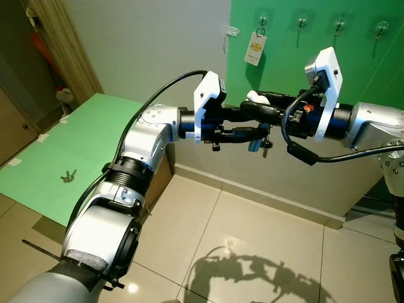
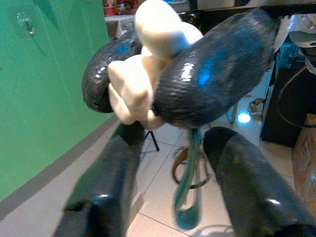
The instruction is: Hang keys on a hook
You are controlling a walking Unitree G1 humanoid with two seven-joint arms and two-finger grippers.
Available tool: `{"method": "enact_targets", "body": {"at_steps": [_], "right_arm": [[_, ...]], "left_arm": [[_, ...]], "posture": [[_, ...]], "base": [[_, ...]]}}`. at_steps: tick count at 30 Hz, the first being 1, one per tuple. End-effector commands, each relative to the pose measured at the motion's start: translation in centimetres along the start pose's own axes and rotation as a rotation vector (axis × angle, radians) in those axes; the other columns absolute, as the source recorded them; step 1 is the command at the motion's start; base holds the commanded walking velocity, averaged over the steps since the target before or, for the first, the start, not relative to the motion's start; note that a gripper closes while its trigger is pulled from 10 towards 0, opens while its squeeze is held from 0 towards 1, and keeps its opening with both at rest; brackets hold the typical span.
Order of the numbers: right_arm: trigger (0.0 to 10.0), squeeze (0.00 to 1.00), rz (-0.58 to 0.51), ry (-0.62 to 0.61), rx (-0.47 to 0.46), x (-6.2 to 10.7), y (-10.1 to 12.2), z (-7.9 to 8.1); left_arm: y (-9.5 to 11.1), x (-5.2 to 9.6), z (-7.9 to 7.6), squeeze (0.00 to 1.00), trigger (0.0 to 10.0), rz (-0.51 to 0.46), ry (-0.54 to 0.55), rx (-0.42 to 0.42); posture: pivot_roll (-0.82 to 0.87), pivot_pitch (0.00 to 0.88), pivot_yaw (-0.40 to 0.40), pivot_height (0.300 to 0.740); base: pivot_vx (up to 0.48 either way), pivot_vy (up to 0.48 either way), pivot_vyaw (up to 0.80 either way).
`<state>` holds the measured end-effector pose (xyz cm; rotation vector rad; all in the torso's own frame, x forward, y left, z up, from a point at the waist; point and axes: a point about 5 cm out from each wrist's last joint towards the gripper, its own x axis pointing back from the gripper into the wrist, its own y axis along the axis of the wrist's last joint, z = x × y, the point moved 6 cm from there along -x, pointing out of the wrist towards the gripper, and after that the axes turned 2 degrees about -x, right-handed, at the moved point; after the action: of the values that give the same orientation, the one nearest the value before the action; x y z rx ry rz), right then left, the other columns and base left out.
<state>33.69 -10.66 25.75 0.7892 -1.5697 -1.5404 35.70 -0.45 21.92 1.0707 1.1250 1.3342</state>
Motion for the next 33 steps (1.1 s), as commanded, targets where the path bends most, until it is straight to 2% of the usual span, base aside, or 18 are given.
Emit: {"method": "enact_targets", "body": {"at_steps": [1, 4, 5, 6, 20, 28, 29, 30, 31, 33], "right_arm": [[0.0, 0.00, 0.002, -0.009, 0.021, 0.2, 0.2, -0.3], [0.0, 0.00, 0.004, -0.008, 0.018, 0.2, 0.1, -0.3], [0.0, 0.00, 0.005, -0.007, 0.018, 0.2, 0.0, -0.3], [0.0, 0.00, 0.005, -0.005, 0.018, 0.2, 0.0, -0.3], [0.0, 0.00, 0.004, 0.012, 0.020, -0.1, 0.0, 0.0], [0.0, 0.00, 0.011, 0.006, 0.016, -0.1, -0.3, -0.2], [0.0, 0.00, 0.011, 0.006, 0.015, -0.1, -0.3, -0.2], [0.0, 0.00, 0.011, 0.006, 0.014, -0.2, -0.3, -0.2], [0.0, 0.00, 0.010, 0.006, 0.013, -0.2, -0.3, -0.2], [0.0, 0.00, 0.008, 0.006, 0.012, -0.2, -0.3, -0.2]], "left_arm": [[-0.2, 0.4, -0.1, 1.00, 10.0, 0.021, -0.006, -0.008], [-0.2, 0.4, 0.0, 1.00, 10.0, 0.019, 0.003, -0.004], [-0.2, 0.4, 0.1, 0.31, 10.0, 0.018, 0.005, -0.003], [-0.2, 0.3, 0.1, 0.00, 10.0, 0.014, 0.008, 0.000], [0.9, -0.3, 0.1, 0.00, 10.0, -0.070, 0.010, 0.072], [1.0, -0.4, 0.0, 0.00, 10.0, -0.072, 0.013, 0.073], [0.9, -0.4, 0.0, 0.00, 9.6, -0.069, 0.012, 0.076], [0.8, -0.4, 0.0, 0.00, 3.7, -0.064, 0.014, 0.079], [0.6, -0.3, 0.0, 0.00, 0.0, -0.057, 0.014, 0.078], [0.5, -0.3, -0.1, 0.00, 0.0, -0.048, 0.010, 0.079]], "posture": [[-0.25, 0.000, 0.069, 0.740], [-0.25, 0.000, 0.069, 0.740], [-0.25, 0.000, 0.070, 0.740], [-0.25, 0.000, 0.069, 0.740], [-0.25, 0.000, 0.066, 0.740], [-0.25, 0.000, 0.065, 0.740], [-0.25, 0.000, 0.065, 0.740], [-0.25, 0.000, 0.065, 0.740], [-0.25, 0.000, 0.065, 0.740], [-0.25, 0.000, 0.065, 0.740]], "base": [[0.000, 0.000, 0.00], [0.000, 0.000, 0.00], [0.000, 0.000, 0.00], [0.000, 0.000, 0.00], [0.000, 0.000, 0.00], [0.000, 0.000, 0.00], [0.000, 0.000, 0.00], [0.000, 0.000, 0.00], [0.000, 0.000, 0.00], [0.000, 0.000, 0.00]]}}
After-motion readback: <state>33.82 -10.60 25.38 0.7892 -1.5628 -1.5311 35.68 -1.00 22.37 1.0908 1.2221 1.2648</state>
